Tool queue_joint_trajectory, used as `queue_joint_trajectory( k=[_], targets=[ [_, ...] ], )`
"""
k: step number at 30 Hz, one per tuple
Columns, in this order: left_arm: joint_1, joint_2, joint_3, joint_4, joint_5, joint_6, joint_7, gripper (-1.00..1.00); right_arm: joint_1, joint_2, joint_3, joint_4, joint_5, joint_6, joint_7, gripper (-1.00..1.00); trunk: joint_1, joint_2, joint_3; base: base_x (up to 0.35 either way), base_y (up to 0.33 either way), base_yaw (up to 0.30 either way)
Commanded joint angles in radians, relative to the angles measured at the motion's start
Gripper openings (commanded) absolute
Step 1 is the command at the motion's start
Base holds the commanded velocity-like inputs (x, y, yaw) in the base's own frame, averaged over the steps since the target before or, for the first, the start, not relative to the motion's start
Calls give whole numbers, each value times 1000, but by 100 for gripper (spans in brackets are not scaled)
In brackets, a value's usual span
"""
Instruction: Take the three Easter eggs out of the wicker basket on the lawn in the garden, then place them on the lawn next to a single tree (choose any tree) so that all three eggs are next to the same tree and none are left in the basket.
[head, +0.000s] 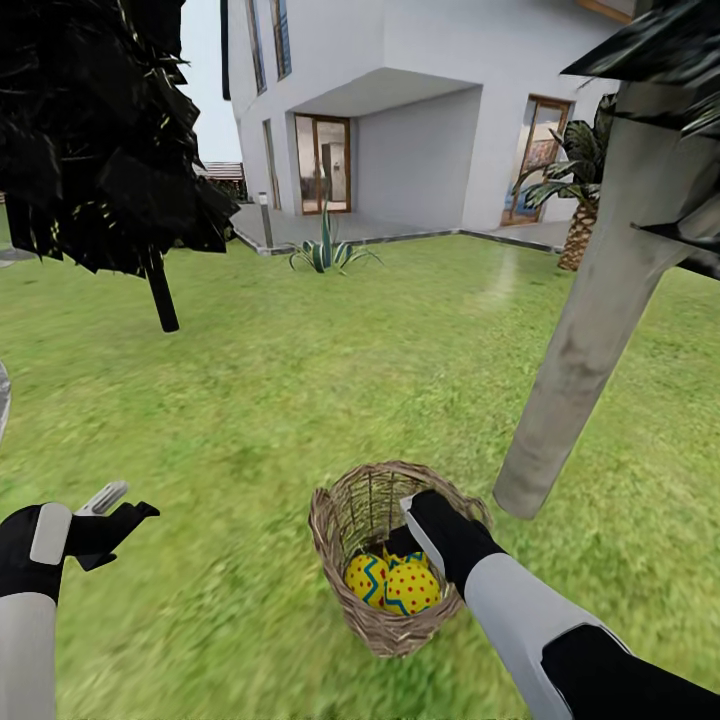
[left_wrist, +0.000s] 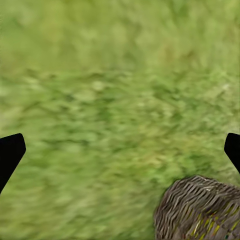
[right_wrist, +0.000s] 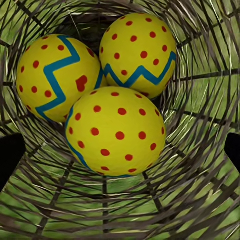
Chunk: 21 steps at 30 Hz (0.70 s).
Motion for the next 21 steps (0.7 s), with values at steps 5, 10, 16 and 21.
queue_joint_trajectory(
  k=[5, 10, 16, 21],
  targets=[
    [-1, 0, 2, -1, 11, 4, 9, 100, -1, 0, 5, -1, -5, 5, -8, 100, 9, -16, -19, 0, 0, 0],
    [-1, 1, 2, -1, 11, 4, 9, 100, -1, 0, 5, -1, -9, 8, -3, 100, 11, -17, -38, 0, 0, 0],
    [-1, 1, 3, -1, 11, 4, 9, 100, -1, 0, 5, -2, -10, 7, 1, 100, 14, -18, -61, 0, 0, 0],
    [-1, 1, 3, -1, 11, 4, 9, 100, -1, 0, 5, -1, -8, 6, -2, 100, 16, -19, -81, 0, 0, 0]
  ],
)
